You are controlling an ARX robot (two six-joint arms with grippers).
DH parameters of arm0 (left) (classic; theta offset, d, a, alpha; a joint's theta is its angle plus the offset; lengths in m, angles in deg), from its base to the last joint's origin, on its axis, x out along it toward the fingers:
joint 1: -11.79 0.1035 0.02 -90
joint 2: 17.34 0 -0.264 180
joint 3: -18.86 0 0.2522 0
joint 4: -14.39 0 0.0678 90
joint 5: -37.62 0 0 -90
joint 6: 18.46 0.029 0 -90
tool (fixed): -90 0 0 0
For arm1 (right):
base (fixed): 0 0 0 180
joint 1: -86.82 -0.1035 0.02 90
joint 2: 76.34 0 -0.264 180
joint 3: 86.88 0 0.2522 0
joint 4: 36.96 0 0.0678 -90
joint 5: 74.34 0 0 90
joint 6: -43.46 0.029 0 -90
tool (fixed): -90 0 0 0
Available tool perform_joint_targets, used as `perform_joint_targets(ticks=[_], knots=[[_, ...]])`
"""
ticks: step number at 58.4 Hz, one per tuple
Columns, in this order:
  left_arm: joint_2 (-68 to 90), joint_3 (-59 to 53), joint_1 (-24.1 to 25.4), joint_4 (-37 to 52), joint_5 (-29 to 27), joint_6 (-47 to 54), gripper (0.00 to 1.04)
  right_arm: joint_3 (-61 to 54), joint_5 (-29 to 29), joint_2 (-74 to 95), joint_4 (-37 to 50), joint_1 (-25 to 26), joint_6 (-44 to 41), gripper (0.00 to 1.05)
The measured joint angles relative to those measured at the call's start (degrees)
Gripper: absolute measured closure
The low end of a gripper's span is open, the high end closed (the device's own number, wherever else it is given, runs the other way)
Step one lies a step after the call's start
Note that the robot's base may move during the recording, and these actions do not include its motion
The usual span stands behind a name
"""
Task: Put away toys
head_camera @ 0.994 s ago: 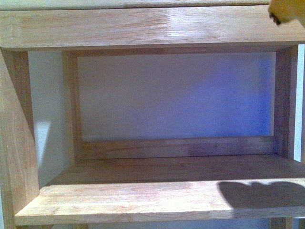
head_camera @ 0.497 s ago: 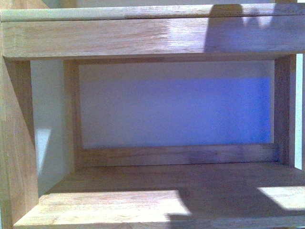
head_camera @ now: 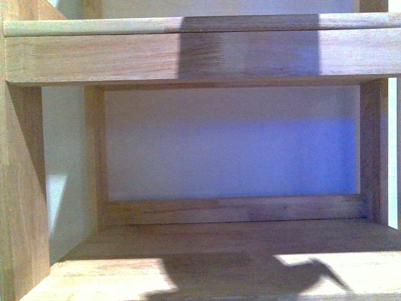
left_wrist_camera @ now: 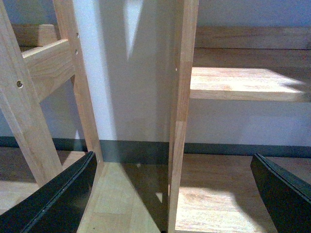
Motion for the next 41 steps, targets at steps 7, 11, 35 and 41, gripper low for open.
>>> perform_joint_targets(ticks=[7,11,35,41], knots=[[0.0,0.0,0.0,0.0,0.0,0.0,0.06,3.87,5.84,4.31,-1.07,6.36,6.21,0.96],[0.0,0.0,0.0,0.0,0.0,0.0,0.06,5.97,7.76,6.49,-1.6,8.57,8.96,0.96],[0.0,0.0,0.0,0.0,0.0,0.0,0.06,22.97,12.41,23.65,-3.26,13.84,20.35,0.96],[0.0,0.0,0.0,0.0,0.0,0.0,0.06,25.9,12.28,27.08,-3.26,13.51,21.42,0.96]])
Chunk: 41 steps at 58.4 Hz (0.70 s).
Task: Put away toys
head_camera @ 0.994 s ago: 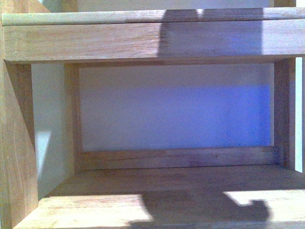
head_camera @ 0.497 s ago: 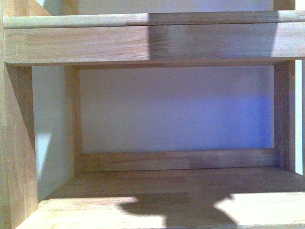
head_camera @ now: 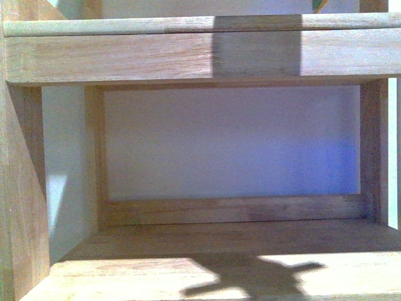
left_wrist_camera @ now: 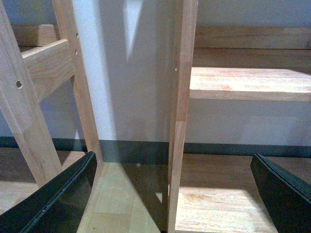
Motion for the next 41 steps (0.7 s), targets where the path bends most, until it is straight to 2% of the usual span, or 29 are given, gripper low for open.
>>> perform_joint_targets(ticks=[41], knots=[[0.0,0.0,0.0,0.0,0.0,0.0,0.06,19.65,-2.56,22.58,-3.89,-3.23,4.81,0.96]])
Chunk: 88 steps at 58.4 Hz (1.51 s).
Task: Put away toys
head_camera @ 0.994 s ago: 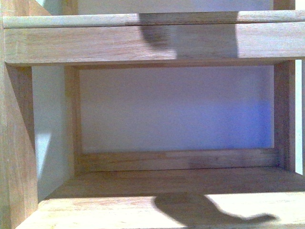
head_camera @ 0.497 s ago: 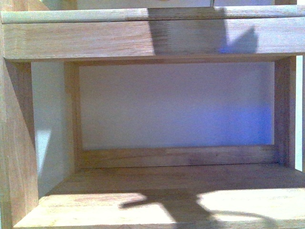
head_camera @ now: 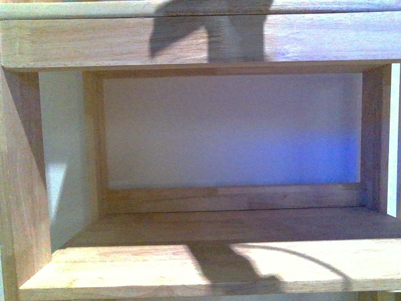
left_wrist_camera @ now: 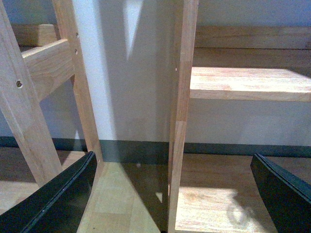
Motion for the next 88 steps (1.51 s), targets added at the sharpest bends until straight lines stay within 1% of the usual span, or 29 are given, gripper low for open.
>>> perform_joint_targets(ticks=[25,41,52,57,63,73,88], knots=[[0.0,0.0,0.0,0.0,0.0,0.0,0.06,14.32,-2.67,9.46,-6.21,-4.55,1.29,0.96],[0.0,0.0,0.0,0.0,0.0,0.0,0.06,22.64,-2.97,14.49,-10.14,-7.34,2.71,0.96],[0.0,0.0,0.0,0.0,0.0,0.0,0.06,31.21,-2.56,19.28,-14.16,-8.22,3.87,0.96],[0.0,0.0,0.0,0.0,0.0,0.0,0.06,36.81,-1.79,22.45,-16.41,-8.2,4.59,0.96],[0.0,0.0,0.0,0.0,0.0,0.0,0.06,37.44,-1.66,23.04,-16.35,-8.13,5.22,0.96],[0.0,0.0,0.0,0.0,0.0,0.0,0.06,34.49,-1.66,22.16,-14.43,-7.89,5.73,0.96],[0.0,0.0,0.0,0.0,0.0,0.0,0.06,33.0,-1.46,21.44,-14.21,-7.41,6.43,0.96]])
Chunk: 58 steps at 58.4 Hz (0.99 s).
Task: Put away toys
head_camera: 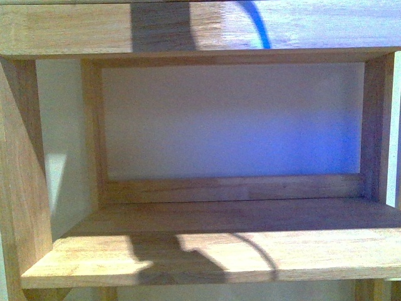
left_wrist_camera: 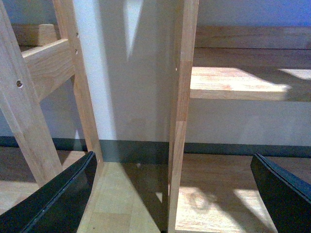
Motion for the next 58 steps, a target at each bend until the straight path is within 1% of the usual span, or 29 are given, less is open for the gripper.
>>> perform_joint_targets(ticks=[2,12,21,27,29,31,36,39,46,58], knots=[[0.0,0.0,0.0,0.0,0.0,0.0,0.06,0.0,0.15,-0.02,-0.07,0.0,0.0,0.96],[0.0,0.0,0.0,0.0,0.0,0.0,0.06,1.88,0.2,0.11,-1.99,0.0,-0.22,0.68],[0.0,0.0,0.0,0.0,0.0,0.0,0.06,4.31,-0.13,0.74,-3.43,-0.09,-0.94,0.46],[0.0,0.0,0.0,0.0,0.0,0.0,0.06,6.93,-1.57,1.57,-4.7,-0.39,-2.45,0.31],[0.0,0.0,0.0,0.0,0.0,0.0,0.06,7.93,-2.58,1.84,-5.11,-0.59,-3.63,0.24],[0.0,0.0,0.0,0.0,0.0,0.0,0.06,8.41,-3.13,1.86,-5.29,-0.72,-4.15,0.21],[0.0,0.0,0.0,0.0,-0.02,0.0,0.06,8.83,-6.03,1.66,-4.94,-1.22,-7.52,0.08],[0.0,0.0,0.0,0.0,0.0,0.0,0.06,8.0,-7.65,1.03,-4.11,-1.49,-8.98,0.05],[0.0,0.0,0.0,0.0,0.0,0.0,0.06,2.95,-9.68,-1.88,-1.07,-1.97,-12.94,0.06],[0.0,0.0,0.0,0.0,0.0,0.0,0.06,-4.7,-11.89,-7.82,1.92,-2.38,-16.48,0.06]])
